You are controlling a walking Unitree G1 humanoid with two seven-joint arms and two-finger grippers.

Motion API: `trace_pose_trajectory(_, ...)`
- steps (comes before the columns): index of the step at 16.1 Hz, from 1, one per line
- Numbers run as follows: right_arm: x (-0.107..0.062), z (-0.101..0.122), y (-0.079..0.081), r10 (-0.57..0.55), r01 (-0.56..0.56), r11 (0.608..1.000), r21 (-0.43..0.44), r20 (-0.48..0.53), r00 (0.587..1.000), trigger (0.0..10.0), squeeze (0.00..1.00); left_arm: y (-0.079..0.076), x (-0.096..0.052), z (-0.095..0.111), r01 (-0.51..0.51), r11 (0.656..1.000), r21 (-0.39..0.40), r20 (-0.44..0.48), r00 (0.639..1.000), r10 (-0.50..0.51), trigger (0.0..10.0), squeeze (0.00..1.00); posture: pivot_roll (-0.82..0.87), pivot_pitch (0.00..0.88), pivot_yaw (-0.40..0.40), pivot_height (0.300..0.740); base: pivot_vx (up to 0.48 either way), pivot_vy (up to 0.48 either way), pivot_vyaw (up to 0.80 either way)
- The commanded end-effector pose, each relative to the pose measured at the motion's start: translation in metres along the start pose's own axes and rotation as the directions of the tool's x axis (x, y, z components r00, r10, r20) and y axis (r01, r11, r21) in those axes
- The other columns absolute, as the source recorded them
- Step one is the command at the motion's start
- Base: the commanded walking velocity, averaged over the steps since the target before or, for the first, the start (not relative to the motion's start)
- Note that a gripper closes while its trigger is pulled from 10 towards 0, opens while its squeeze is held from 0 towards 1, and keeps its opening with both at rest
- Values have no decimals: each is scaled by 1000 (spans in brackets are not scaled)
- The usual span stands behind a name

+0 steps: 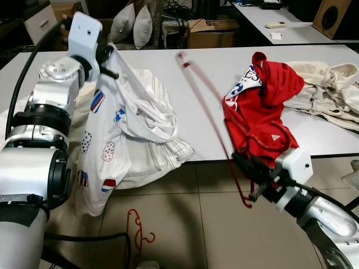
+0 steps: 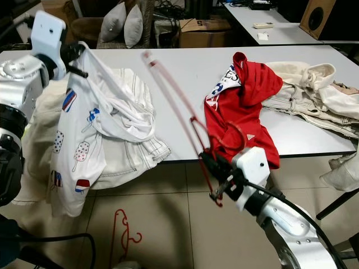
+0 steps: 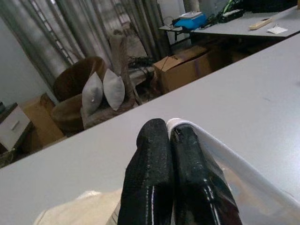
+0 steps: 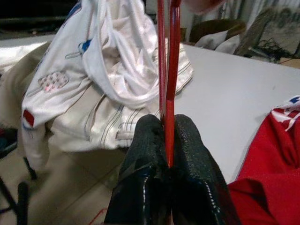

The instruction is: Hang hanger

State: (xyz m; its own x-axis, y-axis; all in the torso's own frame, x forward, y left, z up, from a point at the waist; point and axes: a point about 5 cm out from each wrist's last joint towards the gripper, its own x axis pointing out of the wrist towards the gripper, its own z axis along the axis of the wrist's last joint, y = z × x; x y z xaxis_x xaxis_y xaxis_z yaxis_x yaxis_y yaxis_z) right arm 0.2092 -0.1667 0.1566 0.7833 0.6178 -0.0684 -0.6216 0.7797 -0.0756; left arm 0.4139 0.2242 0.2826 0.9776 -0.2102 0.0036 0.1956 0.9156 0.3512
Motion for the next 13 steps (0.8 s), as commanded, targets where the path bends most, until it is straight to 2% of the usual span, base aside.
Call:
trace_pose_trajectory(1, -1, 0, 7, 58, -58, 998, 13, -14, 998, 10000, 0, 3, 1, 22, -6, 998, 55, 69, 998, 2, 0, 0, 55, 0, 48, 740, 0, 0, 0)
trace_pose_trajectory(3, -2, -4, 14, 113, -112, 993, 30, -46, 992, 10000, 0, 6, 0, 32, -23, 997, 78, 108, 994, 15, 0, 0, 54, 0, 45, 740, 0, 0, 0)
trace_pose_trajectory(5, 2, -12, 16, 109, -106, 993, 42, -92, 990, 10000, 0, 5, -1, 52, 19, 996, 88, 188, 982, -36, 0, 0, 57, 0, 39, 740, 0, 0, 0)
trace_pose_trajectory(7, 8, -23, 11, 40, -35, 999, 32, -168, 985, 10000, 0, 6, -4, 71, 59, 997, 52, 251, 965, -70, 0, 0, 58, 0, 35, 740, 0, 0, 0)
trace_pose_trajectory(8, 13, -27, 6, -27, 32, 999, 27, -188, 982, 10000, 0, 5, -7, 80, 98, 994, 49, 283, 953, -108, 0, 0, 60, 0, 32, 740, 0, 0, 0)
trace_pose_trajectory(9, 18, -27, 4, -59, 67, 997, 42, -178, 982, 10000, 0, 4, -10, 88, 154, 988, 7, 318, 937, -148, 0, 0, 60, 0, 32, 740, 0, 0, 0)
trace_pose_trajectory(10, 21, -26, 4, -55, 65, 996, 56, -167, 984, 10000, 0, 3, -12, 91, 180, 984, 9, 326, 929, -174, 0, 0, 60, 0, 32, 740, 0, 0, 0)
trace_pose_trajectory(11, 25, -24, 7, -24, 36, 997, 74, -150, 988, 10000, 0, 2, -14, 91, 196, 979, 47, 317, 927, -201, 0, 0, 65, 0, 24, 740, 0, 0, 0)
trace_pose_trajectory(13, 30, -22, 12, 36, -26, 996, 81, -134, 990, 10000, 0, 0, -16, 89, 204, 978, 48, 312, 927, -209, 0, 0, 70, 0, 13, 740, 0, 0, 0)
